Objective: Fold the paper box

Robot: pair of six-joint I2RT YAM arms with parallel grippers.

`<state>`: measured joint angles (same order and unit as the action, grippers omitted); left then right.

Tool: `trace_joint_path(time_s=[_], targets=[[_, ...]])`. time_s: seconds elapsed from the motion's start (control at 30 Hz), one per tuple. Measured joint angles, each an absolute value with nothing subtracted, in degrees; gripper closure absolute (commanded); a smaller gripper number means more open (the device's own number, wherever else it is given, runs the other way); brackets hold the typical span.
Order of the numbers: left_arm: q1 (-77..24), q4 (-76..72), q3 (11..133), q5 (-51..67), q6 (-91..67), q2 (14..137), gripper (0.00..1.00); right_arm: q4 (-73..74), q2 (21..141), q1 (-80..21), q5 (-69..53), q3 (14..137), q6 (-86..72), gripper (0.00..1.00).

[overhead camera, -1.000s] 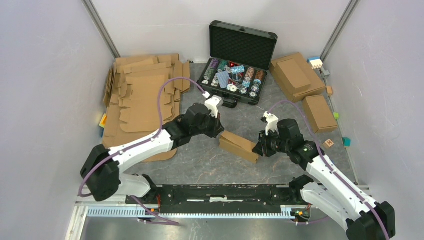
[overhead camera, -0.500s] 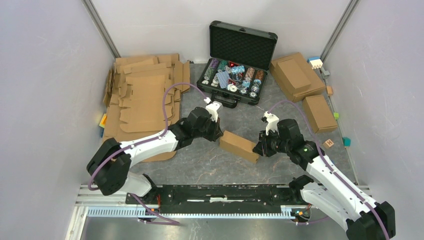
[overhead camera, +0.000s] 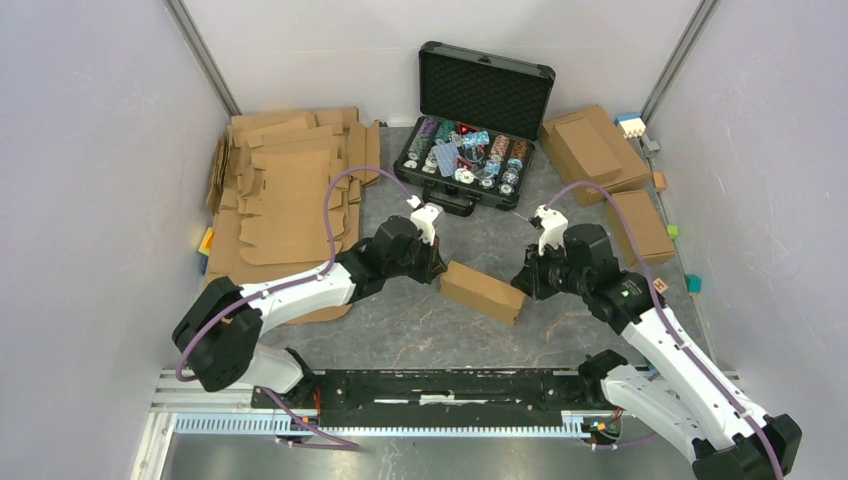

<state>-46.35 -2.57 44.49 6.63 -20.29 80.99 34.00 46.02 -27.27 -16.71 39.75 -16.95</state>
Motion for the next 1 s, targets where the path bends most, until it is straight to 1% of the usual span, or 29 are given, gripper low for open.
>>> trace_joint_path(time_s=[0.03,0.17,0.4,0.5,0.73,0.77,0.83,0.87,0.9,0.97,1.0], targets=[[-46.3,-2.7,44.4,6.6,-20.3,80.9,0.98,34.1,45.8,-27.3,-16.4,40.5,-16.6,1.0],[-46.3,-3.0,44.2,6.6,-20.3,80.9,0.98,35.5,44.8,-27.3,-15.5,40.7,-16.5,1.0],[-46.3,-3.0,44.2,6.7,-20.3,80.9,0.98,35.2,42.4,-27.3,-15.4,31.8,-17.1,1.0],[-46.3,-3.1,44.2,6.7,-20.3,80.9,0.98,34.0,41.8,-27.2,-15.4,30.7,-17.4,1.0],[-46.3,-3.2,43.8,6.6,-20.3,80.5,0.98,35.6,43.4,-27.3,-15.3,32.9,-17.3,1.0],[-46.3,-3.2,43.6,6.6,-20.3,80.3,0.98,36.3,43.8,-27.3,-15.4,33.9,-17.1,0.98],[-46.3,-3.4,43.4,6.7,-20.3,80.1,0.98,37.0,44.0,-27.3,-16.6,35.7,-16.5,0.84],[-46.3,-3.4,43.4,6.7,-20.3,80.1,0.98,37.0,43.9,-27.3,-17.7,36.7,-16.1,0.7],[-46.3,-3.4,43.4,6.7,-20.3,80.1,0.98,36.9,43.9,-27.3,-18.4,37.3,-15.9,0.52],[-46.3,-3.5,43.2,6.7,-20.3,79.9,0.98,36.9,44.0,-27.3,-20.0,38.6,-14.0,0.28],[-46.3,-3.6,42.9,6.7,-20.3,79.6,0.98,36.9,44.1,-27.3,-20.5,38.9,-14.0,0.19]])
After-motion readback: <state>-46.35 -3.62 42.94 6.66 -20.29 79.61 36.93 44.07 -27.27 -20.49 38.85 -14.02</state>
